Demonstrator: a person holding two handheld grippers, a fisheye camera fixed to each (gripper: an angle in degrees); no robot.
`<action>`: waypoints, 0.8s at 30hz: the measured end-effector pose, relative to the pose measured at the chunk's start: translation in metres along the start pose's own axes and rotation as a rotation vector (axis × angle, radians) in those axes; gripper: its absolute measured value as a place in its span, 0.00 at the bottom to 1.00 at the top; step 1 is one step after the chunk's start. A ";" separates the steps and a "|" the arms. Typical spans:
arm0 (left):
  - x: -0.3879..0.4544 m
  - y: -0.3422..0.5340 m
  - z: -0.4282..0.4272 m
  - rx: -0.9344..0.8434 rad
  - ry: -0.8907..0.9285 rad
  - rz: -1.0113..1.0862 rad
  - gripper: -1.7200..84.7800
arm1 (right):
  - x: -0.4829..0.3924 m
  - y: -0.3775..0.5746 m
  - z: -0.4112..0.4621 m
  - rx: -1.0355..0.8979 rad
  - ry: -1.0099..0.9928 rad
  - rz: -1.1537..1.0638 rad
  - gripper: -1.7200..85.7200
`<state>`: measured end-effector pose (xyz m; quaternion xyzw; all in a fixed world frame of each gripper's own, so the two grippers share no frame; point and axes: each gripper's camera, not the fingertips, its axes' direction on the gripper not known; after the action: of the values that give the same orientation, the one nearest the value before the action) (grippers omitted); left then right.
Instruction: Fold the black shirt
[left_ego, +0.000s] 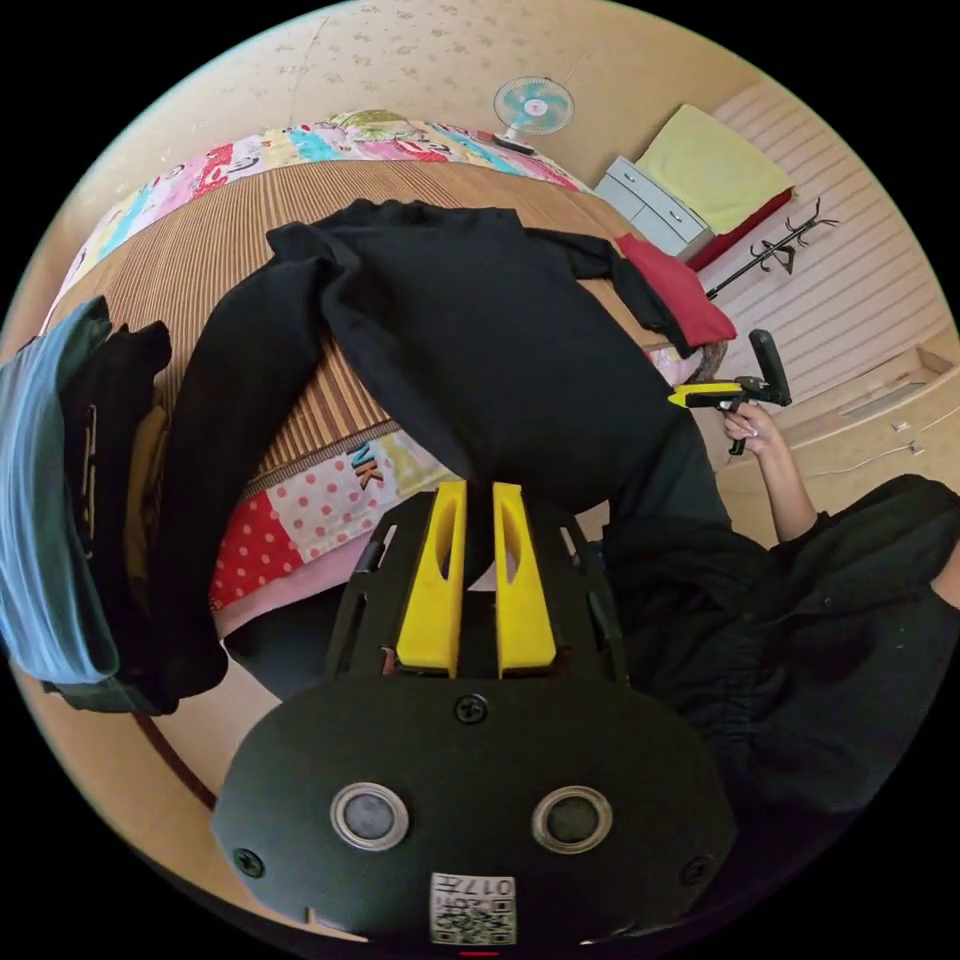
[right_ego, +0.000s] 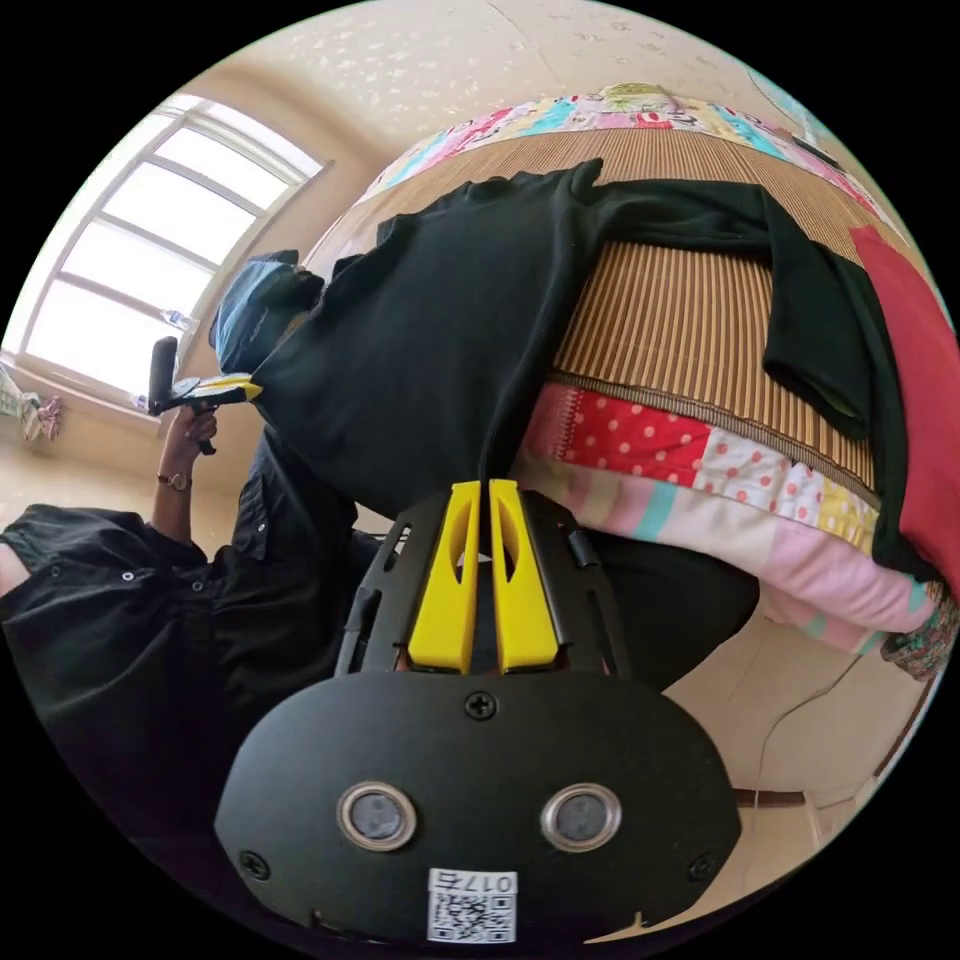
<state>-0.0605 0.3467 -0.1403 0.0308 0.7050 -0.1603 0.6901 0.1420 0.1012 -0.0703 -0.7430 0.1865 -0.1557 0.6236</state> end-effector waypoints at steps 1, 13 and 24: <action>0.000 0.007 0.009 0.007 -0.042 -0.022 0.09 | -0.002 0.005 0.006 -0.021 0.031 -0.007 0.05; -0.008 0.042 -0.018 0.228 -0.065 -0.226 0.10 | 0.046 -0.037 -0.099 0.213 0.500 0.056 0.11; -0.013 0.058 -0.028 0.299 0.098 -0.281 0.09 | 0.126 -0.078 -0.095 0.083 0.577 0.229 0.07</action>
<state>-0.0718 0.4113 -0.1382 0.0420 0.7036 -0.3562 0.6135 0.2154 -0.0289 0.0224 -0.6162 0.4316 -0.2964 0.5883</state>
